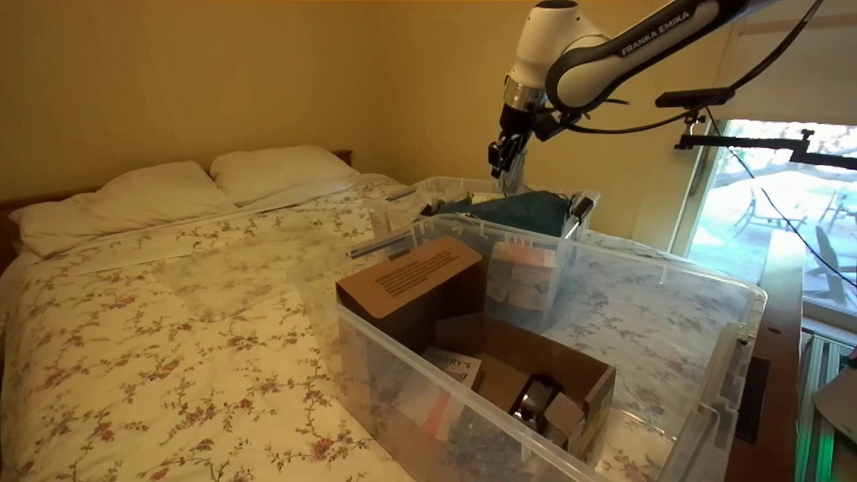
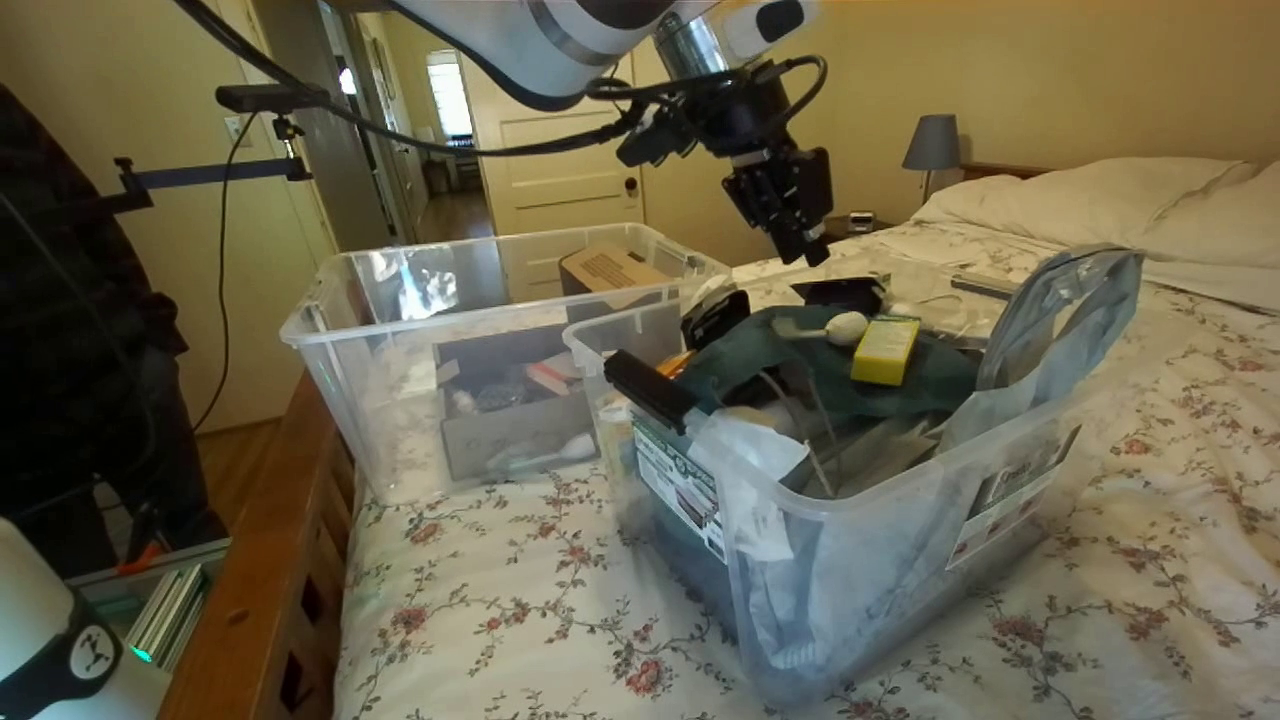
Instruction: Pick up the contents in the container to the left and put them in the container to the right
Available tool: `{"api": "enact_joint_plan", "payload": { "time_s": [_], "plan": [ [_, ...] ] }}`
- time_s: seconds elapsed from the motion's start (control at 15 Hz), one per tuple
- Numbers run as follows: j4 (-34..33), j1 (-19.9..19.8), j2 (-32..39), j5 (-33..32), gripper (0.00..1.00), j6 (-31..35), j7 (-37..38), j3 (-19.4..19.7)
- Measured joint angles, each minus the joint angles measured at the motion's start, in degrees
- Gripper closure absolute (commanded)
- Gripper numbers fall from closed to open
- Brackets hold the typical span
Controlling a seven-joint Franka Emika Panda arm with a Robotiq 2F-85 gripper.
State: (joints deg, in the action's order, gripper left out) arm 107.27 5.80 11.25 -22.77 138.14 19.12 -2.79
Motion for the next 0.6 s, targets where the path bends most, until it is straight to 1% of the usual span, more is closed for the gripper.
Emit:
{"api": "enact_joint_plan", "payload": {
  "time_s": [0.07,0.13,0.27,0.6],
  "plan": [
    [0.21,0.55,0.15,-0.03,0.19,-0.09,-0.04,-0.01],
    [1.05,1.16,-0.13,-0.03,0.11,-0.14,-1.65,-0.31],
    [5.07,2.57,-2.34,0.01,0.00,0.75,-5.09,-1.73],
    [19.99,6.40,-12.39,0.22,0.00,7.01,-10.61,-7.36]
  ]
}}
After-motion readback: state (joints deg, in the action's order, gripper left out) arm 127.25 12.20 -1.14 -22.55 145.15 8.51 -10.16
